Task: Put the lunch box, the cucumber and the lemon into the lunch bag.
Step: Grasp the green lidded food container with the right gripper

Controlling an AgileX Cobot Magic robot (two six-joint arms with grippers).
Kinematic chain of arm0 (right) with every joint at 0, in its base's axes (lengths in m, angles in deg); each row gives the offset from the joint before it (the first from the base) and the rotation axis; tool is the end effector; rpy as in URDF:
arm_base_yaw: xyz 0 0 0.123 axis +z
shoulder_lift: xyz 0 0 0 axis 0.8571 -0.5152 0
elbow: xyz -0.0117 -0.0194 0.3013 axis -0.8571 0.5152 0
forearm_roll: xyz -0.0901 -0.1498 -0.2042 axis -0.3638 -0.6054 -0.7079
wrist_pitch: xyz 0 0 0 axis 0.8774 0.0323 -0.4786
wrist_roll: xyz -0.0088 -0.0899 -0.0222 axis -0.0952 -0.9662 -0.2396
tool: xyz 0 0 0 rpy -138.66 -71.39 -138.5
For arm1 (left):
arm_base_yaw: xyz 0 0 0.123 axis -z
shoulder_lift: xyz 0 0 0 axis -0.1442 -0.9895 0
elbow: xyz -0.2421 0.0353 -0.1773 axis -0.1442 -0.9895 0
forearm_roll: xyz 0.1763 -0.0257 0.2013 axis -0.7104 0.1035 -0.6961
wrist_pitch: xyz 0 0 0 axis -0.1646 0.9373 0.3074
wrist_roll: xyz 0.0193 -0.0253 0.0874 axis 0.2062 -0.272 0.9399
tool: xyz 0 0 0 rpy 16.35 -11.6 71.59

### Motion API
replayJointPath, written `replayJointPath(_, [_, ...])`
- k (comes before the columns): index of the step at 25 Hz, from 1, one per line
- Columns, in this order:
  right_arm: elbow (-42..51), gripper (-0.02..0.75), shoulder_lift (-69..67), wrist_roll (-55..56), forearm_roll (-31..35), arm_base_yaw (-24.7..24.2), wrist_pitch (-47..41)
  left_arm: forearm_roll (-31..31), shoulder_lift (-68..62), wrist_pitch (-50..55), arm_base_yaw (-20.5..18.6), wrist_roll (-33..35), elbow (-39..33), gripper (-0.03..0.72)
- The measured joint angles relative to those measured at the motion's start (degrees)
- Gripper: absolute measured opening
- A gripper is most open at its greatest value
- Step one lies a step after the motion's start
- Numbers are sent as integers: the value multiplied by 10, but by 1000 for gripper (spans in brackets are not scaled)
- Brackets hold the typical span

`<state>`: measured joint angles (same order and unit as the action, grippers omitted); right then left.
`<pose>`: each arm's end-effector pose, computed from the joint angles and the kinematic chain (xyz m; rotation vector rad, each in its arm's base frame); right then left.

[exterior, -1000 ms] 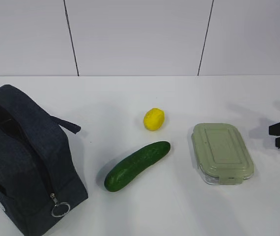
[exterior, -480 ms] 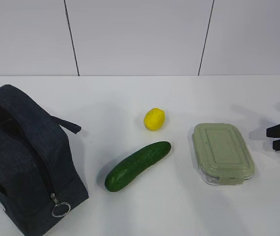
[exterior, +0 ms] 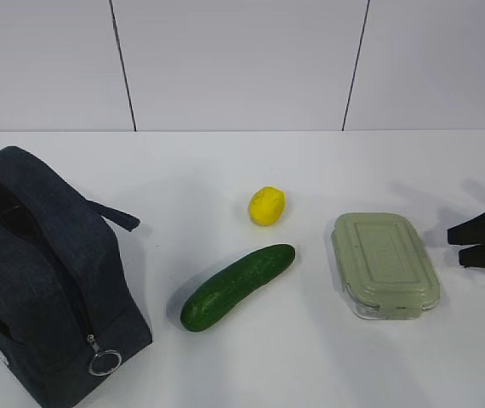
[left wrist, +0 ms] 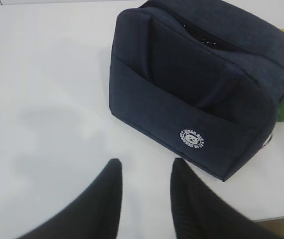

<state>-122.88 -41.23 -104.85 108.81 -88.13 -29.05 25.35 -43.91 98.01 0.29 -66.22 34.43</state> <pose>0.3458 -0.1030 0.1121 0.2543 2.4960 1.3033 -0.0092 0.0014 0.2884 0.0772 2.0848 -0.1371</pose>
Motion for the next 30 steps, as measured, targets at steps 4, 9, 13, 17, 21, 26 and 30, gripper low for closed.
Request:
replayJointPath(4, [0,389,0,0,-5,11,0,0,0,0,0,0,0,242])
replayJointPath(9, [0,389,0,4,-8,11,0,0,0,0,0,0,0,242])
replayJointPath(13, [0,402,1,5,-13,11,0,0,0,0,0,0,0,242])
replayJointPath(17, [0,480,1,11,-16,18,0,0,0,0,0,0,0,242])
replayJointPath(21, [0,517,1,24,-15,21,0,0,0,0,0,0,0,242])
replayJointPath(26, [0,524,1,44,-24,21,0,0,0,0,0,0,0,242])
replayJointPath(30, [0,524,1,48,-26,21,0,0,0,0,0,0,0,242])
